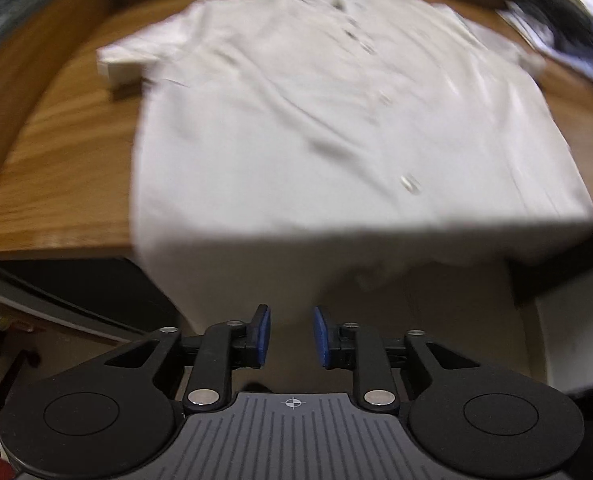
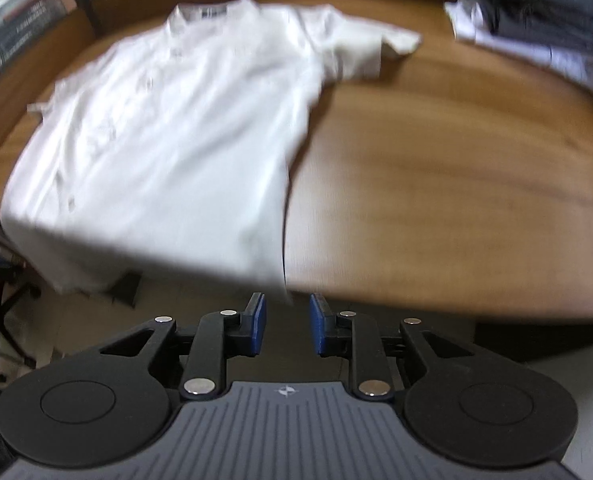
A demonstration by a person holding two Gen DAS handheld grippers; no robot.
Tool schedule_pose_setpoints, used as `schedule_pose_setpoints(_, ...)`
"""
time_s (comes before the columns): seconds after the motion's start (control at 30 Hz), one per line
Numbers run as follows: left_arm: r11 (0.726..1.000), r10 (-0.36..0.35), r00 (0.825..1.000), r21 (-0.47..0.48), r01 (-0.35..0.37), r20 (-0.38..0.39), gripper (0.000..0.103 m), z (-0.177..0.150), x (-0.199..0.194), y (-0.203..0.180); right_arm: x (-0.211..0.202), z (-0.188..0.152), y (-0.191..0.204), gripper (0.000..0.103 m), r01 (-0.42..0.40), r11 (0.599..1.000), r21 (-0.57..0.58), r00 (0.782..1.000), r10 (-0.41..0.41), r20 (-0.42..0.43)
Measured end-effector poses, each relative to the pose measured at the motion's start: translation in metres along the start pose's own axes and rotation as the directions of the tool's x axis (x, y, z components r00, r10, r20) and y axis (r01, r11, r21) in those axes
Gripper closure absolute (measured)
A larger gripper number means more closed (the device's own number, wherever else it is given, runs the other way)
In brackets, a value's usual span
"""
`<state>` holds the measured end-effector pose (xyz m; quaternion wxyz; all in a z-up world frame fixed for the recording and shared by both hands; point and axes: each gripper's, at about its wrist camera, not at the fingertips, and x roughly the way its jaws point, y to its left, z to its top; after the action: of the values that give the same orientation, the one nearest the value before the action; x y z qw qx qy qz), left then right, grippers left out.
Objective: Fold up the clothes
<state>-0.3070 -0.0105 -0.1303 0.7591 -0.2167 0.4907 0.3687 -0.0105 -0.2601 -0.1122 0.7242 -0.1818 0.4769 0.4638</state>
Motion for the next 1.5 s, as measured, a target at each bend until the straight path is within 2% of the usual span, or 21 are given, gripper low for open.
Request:
schedule_pose_setpoints(0.07,0.998,0.040,0.999,-0.041,-0.038,0.032,0.068,0.008,-0.002,0.012,0.008,0.011,0.002,0.072,-0.001,1.000,-0.001,1.000,0.001,0.000)
schedule_pose_setpoints(0.2,0.988,0.101,0.992,-0.121,-0.092,0.073,0.067,0.017,-0.003,0.035,0.023,0.034,0.005,0.070,-0.002,1.000,-0.003,1.000,0.002,0.001)
schedule_pose_setpoints(0.43,0.967,0.090,0.992,-0.246,-0.065,0.089,0.067,0.024,0.008,0.076,0.037,0.043,0.010,0.070,0.011,0.999,-0.042,1.000,-0.013,-0.024)
schedule_pose_setpoints(0.6,0.972,0.058,0.993,-0.233,-0.032,0.104,0.069,0.032,0.016,0.081,0.036,0.041,0.006,0.070,0.023,0.998,-0.052,0.999,-0.025,-0.044)
schedule_pose_setpoints(0.87,0.965,0.104,0.992,-0.248,-0.084,0.068,0.068,0.040,0.033,0.089,0.039,0.036,0.015,0.070,0.030,0.996,-0.082,0.998,-0.034,-0.054)
schedule_pose_setpoints(0.9,0.965,0.102,0.992,-0.249,-0.081,0.069,0.070,0.040,0.034,0.090,0.040,0.035,0.017,0.070,0.032,0.996,-0.089,0.998,-0.037,-0.052)
schedule_pose_setpoints(0.93,0.968,0.096,0.993,-0.239,-0.076,0.073,0.081,0.040,0.034,0.089,0.040,0.035,0.019,0.070,0.036,0.995,-0.095,0.998,-0.040,-0.050)
schedule_pose_setpoints(0.97,0.972,0.090,0.993,-0.224,-0.071,0.075,0.089,0.041,0.034,0.087,0.040,0.035,0.020,0.072,0.040,0.994,-0.102,0.998,-0.045,-0.048)
schedule_pose_setpoints(1.0,0.976,0.101,0.992,-0.201,-0.084,0.074,0.099,0.042,0.033,0.083,0.040,0.034,0.022,0.086,0.043,0.993,-0.111,0.998,-0.049,-0.045)
schedule_pose_setpoints(1.03,0.979,0.126,0.989,-0.172,-0.111,0.076,0.100,0.043,0.033,0.079,0.040,0.034,0.024,0.100,0.046,0.992,-0.121,0.998,-0.052,-0.045)
schedule_pose_setpoints(1.1,0.975,0.179,0.981,-0.147,-0.166,0.080,0.100,0.044,0.034,0.075,0.039,0.035,0.025,0.101,0.055,0.991,-0.126,0.998,-0.060,-0.037)
schedule_pose_setpoints(1.17,0.966,0.210,0.975,-0.167,-0.195,0.071,0.100,0.043,0.035,0.078,0.034,0.037,0.021,0.101,0.073,0.991,-0.108,0.997,-0.076,-0.025)
schedule_pose_setpoints(1.27,0.965,0.224,0.973,-0.156,-0.212,0.064,0.100,0.044,0.036,0.078,0.031,0.037,0.013,0.102,0.074,0.994,-0.078,0.997,-0.076,-0.028)
schedule_pose_setpoints(1.37,0.961,0.251,0.966,-0.138,-0.241,0.060,0.100,0.045,0.037,0.076,0.036,0.033,0.010,0.103,0.139,0.985,-0.097,0.989,-0.144,-0.040)
schedule_pose_setpoints(1.5,0.968,0.199,0.978,-0.170,-0.185,0.067,0.096,0.044,0.033,0.081,0.034,0.032,0.002,0.103,0.104,0.993,-0.051,0.993,-0.106,-0.051)
